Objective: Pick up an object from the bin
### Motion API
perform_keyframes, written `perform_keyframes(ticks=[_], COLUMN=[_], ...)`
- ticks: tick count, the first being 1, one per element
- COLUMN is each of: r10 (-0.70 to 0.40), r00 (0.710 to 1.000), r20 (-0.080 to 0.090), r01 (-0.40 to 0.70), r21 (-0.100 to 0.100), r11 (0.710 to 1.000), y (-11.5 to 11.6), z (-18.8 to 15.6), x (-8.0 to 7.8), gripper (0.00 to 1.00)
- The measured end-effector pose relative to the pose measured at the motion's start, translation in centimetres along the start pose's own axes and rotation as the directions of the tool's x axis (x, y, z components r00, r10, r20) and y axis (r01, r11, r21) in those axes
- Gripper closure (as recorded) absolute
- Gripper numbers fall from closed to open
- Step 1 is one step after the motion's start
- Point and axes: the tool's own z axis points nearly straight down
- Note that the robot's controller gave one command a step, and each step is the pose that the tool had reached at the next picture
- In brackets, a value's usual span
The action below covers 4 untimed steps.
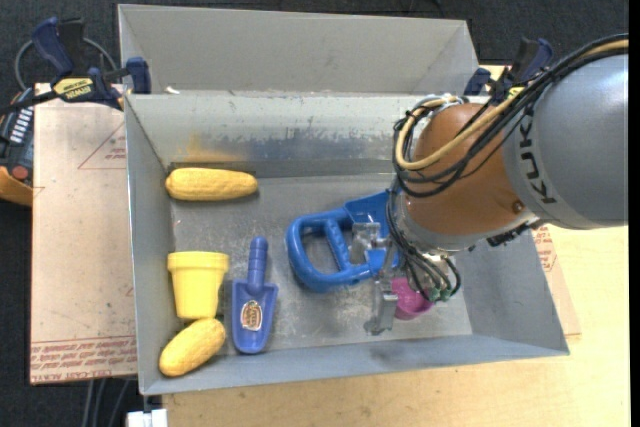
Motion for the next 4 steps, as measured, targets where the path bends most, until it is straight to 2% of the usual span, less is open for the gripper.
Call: perform_keyframes(ticks=[1,2,3,4], r10=[0.002,0.076,0.038,0.075], r00=[1.000,0.997,0.999,0.997], r20=[0.008,0.005,0.005,0.006], r01=[-0.002,-0.076,-0.038,-0.075], r21=[0.000,-0.003,-0.001,-0.005], r11=[1.000,0.997,0.999,0.997], y=[0.0,3.6,0.1,3.8], z=[-0.4,7.3,7.0,7.3], x=[-0.2,-10.1,-12.9,-10.1], gripper=[0.00,0.00,0.00,0.00])
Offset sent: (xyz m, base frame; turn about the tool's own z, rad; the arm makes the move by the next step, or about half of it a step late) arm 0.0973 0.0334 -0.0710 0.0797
